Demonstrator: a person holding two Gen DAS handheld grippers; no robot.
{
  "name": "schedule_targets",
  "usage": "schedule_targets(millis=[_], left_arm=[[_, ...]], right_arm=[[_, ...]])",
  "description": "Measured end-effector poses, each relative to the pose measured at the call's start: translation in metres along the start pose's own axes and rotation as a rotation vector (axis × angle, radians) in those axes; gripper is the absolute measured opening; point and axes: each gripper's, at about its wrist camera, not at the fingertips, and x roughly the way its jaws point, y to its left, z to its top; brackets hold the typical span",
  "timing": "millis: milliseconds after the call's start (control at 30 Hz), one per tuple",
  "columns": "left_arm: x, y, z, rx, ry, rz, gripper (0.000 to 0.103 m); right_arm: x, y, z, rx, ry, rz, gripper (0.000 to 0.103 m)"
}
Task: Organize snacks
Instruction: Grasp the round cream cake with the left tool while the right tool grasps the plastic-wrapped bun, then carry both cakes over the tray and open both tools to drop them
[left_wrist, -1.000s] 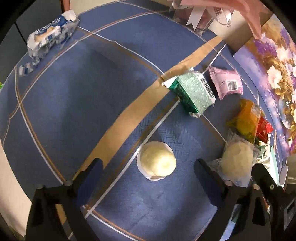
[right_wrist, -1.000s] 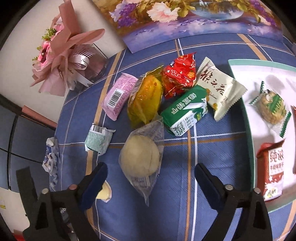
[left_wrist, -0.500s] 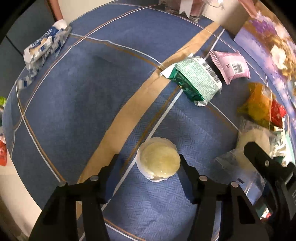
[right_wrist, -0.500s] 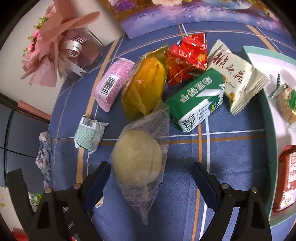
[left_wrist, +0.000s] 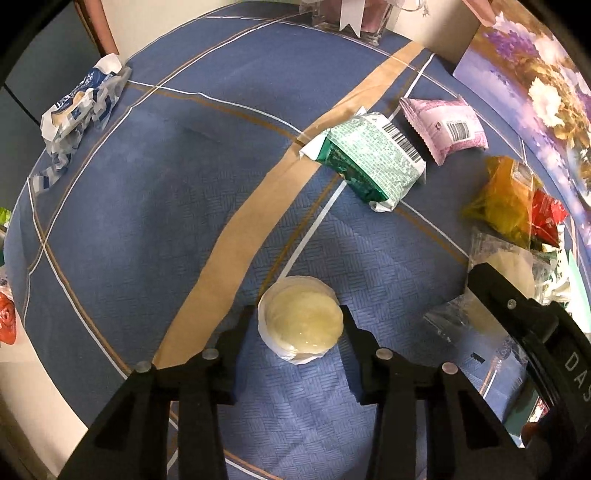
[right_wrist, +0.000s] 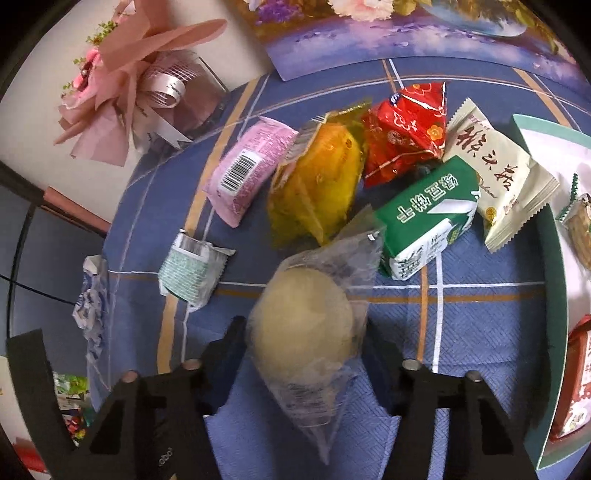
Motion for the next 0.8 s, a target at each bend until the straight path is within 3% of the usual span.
schedule_targets(millis=[267,533,800], left_arm=[[-0.008,0.009,0.001,-0.026,-0.016,-0.057,0.043],[-0.046,0.003,0.006,-0.014,-0.104,-0.083,0.043],[-0.093,-0.037,0.001,0.059,-0.189,-0.153,0.043]], right_arm=[[-0.020,-0.006,0.001,0.016,-0.021,0.014,0.055],[-0.063,-0.018,0.005,0.051,-0.086,0.060,0.054],[-0.122,-0.056,0.014,0.080,-0.196,-0.026,0.054]])
